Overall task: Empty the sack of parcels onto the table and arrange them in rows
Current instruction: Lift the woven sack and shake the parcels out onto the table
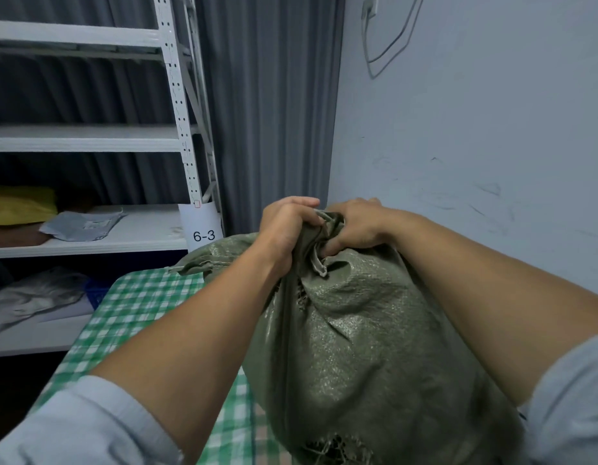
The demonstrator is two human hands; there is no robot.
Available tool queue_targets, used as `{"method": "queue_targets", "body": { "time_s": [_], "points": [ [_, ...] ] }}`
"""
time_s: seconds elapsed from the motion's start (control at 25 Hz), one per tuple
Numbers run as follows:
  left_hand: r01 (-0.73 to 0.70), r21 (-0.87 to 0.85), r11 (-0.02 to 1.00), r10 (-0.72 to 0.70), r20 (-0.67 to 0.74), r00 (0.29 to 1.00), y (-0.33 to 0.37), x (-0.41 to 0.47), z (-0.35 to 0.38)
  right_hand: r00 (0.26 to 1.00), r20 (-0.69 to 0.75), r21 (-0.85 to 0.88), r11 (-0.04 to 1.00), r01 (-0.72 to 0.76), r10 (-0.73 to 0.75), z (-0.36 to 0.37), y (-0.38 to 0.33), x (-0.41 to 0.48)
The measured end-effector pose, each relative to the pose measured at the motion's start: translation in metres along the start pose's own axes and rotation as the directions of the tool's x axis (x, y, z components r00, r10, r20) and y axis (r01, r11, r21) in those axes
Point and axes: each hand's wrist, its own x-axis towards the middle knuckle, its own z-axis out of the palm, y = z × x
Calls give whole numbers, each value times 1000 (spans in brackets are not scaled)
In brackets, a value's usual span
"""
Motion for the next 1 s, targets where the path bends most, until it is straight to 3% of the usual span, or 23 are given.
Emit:
{"method": "queue_targets", "body": {
  "time_s": [0.08,0.2,0.28,0.4,0.52,0.68,0.8,1.0],
  "points": [
    [12,22,1000,-13,31,999,-3,-2,-4,999,-11,92,995,39,-38,15,3,9],
    [4,37,999,-4,16,1000,-6,-4,-18,995,-58,440,893,93,-75,35,4,13],
    [-51,14,999,51,-12,999,2,-3,-21,974,-227,577,803,150,-19,33,-4,18],
    [-173,-174,969,169,-39,985,38,5,-16,865,-497,626,720,299,73,-7,-20,31],
    [-224,-250,942,230,-5,973,58,11,-14,810,-584,583,726,366,61,-37,-21,37],
    [-157,-119,980,148,-84,985,24,13,-24,899,-435,545,807,226,42,6,-12,39],
    [-123,-128,984,106,-129,986,9,15,-31,940,-339,474,857,203,-34,21,-12,42],
    [-126,-20,992,126,35,991,-4,12,-42,973,-84,479,847,228,-215,37,-26,40]
  ]
}}
